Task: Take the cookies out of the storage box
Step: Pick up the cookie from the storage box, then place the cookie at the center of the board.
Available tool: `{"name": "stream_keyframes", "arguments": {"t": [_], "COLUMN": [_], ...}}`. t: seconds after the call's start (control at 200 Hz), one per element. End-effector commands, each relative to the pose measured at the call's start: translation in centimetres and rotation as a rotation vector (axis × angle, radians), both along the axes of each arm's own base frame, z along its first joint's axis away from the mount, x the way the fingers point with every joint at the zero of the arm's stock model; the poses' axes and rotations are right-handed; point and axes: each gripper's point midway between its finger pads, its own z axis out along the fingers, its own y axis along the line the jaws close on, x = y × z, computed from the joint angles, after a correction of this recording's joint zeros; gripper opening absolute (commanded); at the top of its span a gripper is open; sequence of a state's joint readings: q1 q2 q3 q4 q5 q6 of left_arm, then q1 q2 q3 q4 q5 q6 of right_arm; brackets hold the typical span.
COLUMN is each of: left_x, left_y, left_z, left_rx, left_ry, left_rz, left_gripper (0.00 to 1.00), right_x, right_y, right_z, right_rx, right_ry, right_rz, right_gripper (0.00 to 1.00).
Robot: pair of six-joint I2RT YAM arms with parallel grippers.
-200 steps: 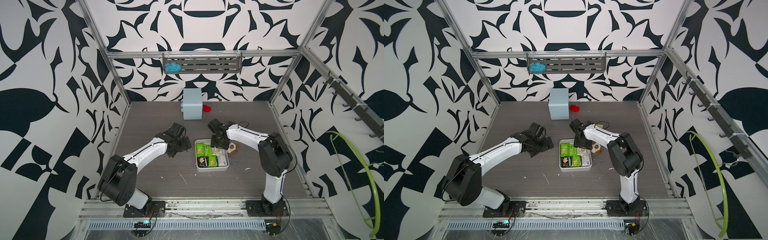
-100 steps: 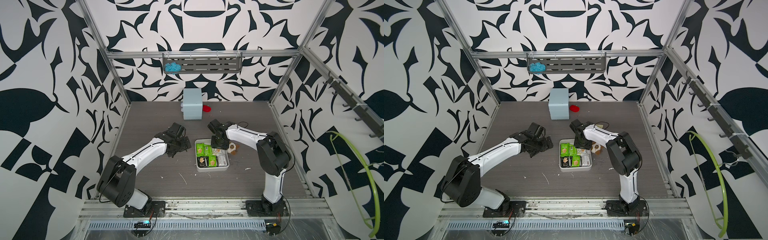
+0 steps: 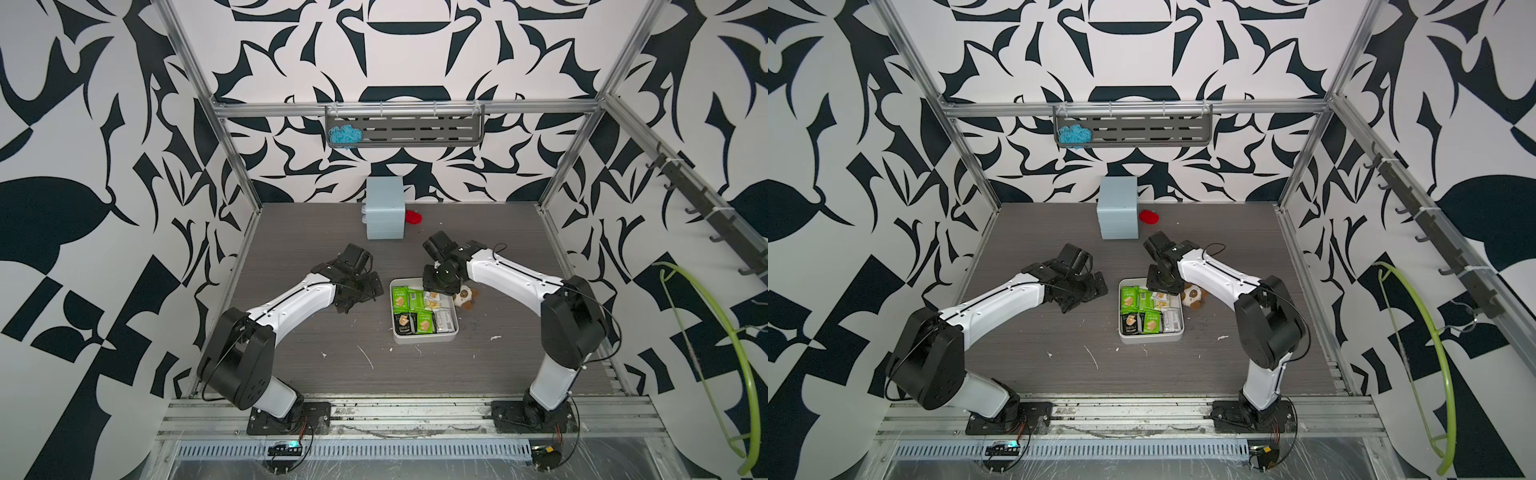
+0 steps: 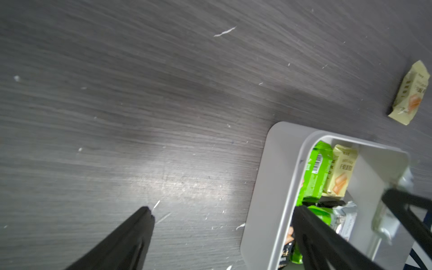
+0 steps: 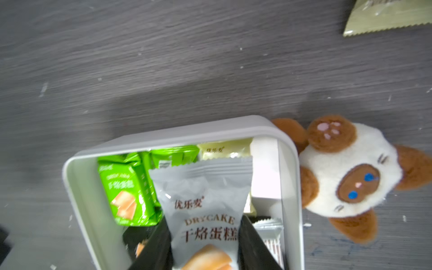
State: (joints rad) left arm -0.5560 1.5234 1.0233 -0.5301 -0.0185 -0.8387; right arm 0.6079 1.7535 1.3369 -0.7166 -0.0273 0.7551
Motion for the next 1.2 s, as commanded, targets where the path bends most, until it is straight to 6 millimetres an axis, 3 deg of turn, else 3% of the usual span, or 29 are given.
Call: {"name": "stream_keyframes", "arguments": {"t": [0.0,0.135,0.325,0.435,0.635,0.79,0.95,1.195], "left_x": [0.8,1.5,2.5,3.2,4.4,5.5,6.6,6.6], "left_y": [-1.0,-1.8,-2.8,-3.4,-4.4,-4.6,-4.1,-3.4], "left_z": [0.9,1.2,1.2,1.0,0.4,0.3,0.6,0.5], "left_rx": [-0.021,-0.019,-0.018,-0.008,-0.004,0.006,0.004,0.009], "left_ry": [-0.007,-0.008,0.001,0.011,0.025,0.032,0.031,0.039], "left_rz": [-0.008,-0.020,-0.045,-0.063,-0.092,-0.104,-0.092,-0.075], "left_gripper": [0.99,0.99,0.99,0.99,0.99,0.99,0.99,0.99], "right_x": [0.2,1.2,3.4,5.0,8.4,10.9,12.9,14.0], "right_y": [-0.3,-2.5,-8.1,-11.4,-15.3,-17.3,-18.6,-19.4], "right_z": [2.1,2.9,2.6,1.4,-1.8,-3.6,-4.1,-5.3], "right_rx": [0.039,0.036,0.006,-0.037,-0.108,-0.164,-0.225,-0.269], "right_ry": [-0.058,-0.083,-0.091,-0.077,-0.026,0.003,0.003,0.028], "right_rz": [0.023,0.003,-0.060,-0.075,-0.091,-0.102,-0.098,-0.080], "right_gripper": [0.40,0.39,0.39,0.39,0.39,0.39,0.39,0.45]}}
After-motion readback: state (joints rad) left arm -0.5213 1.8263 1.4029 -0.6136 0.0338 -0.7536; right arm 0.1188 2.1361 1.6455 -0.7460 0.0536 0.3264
